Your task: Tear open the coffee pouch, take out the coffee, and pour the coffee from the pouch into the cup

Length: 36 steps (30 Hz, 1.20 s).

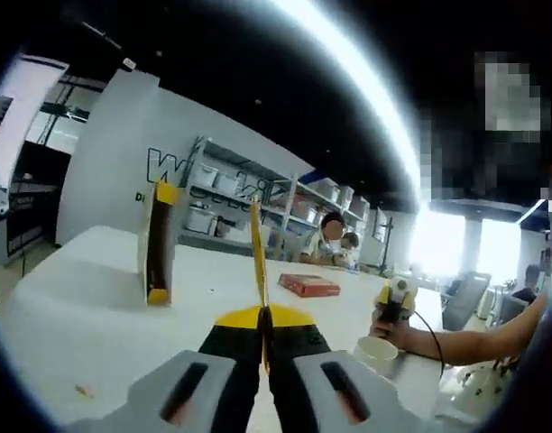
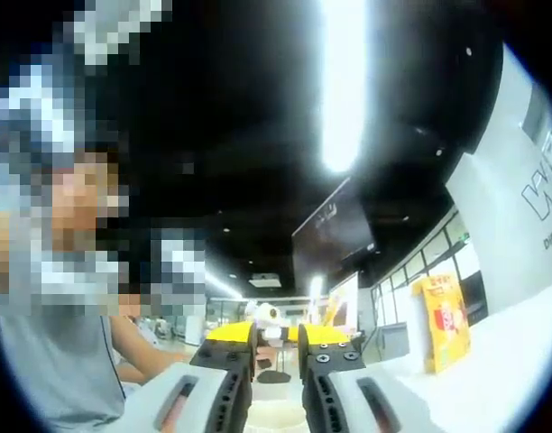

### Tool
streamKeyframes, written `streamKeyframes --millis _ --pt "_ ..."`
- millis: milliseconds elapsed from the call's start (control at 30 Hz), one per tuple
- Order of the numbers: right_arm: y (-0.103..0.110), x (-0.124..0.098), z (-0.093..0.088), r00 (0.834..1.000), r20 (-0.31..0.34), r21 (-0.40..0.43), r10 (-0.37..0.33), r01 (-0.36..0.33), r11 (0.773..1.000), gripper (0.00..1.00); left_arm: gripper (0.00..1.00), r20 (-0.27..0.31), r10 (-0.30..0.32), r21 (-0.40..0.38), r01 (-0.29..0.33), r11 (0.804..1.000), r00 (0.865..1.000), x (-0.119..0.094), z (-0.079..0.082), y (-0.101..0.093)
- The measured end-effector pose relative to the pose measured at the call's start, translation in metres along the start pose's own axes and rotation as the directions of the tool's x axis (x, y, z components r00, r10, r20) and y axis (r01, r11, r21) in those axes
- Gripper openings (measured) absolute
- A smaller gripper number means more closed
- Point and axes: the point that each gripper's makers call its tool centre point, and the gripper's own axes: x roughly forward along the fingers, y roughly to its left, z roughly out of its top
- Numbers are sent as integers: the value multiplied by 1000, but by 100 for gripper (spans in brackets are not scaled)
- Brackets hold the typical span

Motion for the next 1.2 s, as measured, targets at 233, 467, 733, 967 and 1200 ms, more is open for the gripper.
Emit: streamKeyframes --millis 233,467,733,967,1200 --pt "-1 0 -3 1000 -15 2 -3 3 1000 19 3 -166 148 33 -145 989 975 -21 -7 52" --pt "-2 0 -4 1000 -25 1 -5 5 1000 19 3 -313 253 105 -232 967 915 -35 -28 80" --pt "-2 2 -12 998 -59 1 2 -2 1000 19 3 -506 366 199 -307 931 781 -50 -60 124" --pt "0 3 -15 997 -71 2 5 -5 1000 18 3 -583 474 258 -403 878 660 -80 -74 143" --pt "3 4 -16 997 -75 -1 9 -9 1000 18 3 -650 505 311 -408 858 567 -87 -85 152"
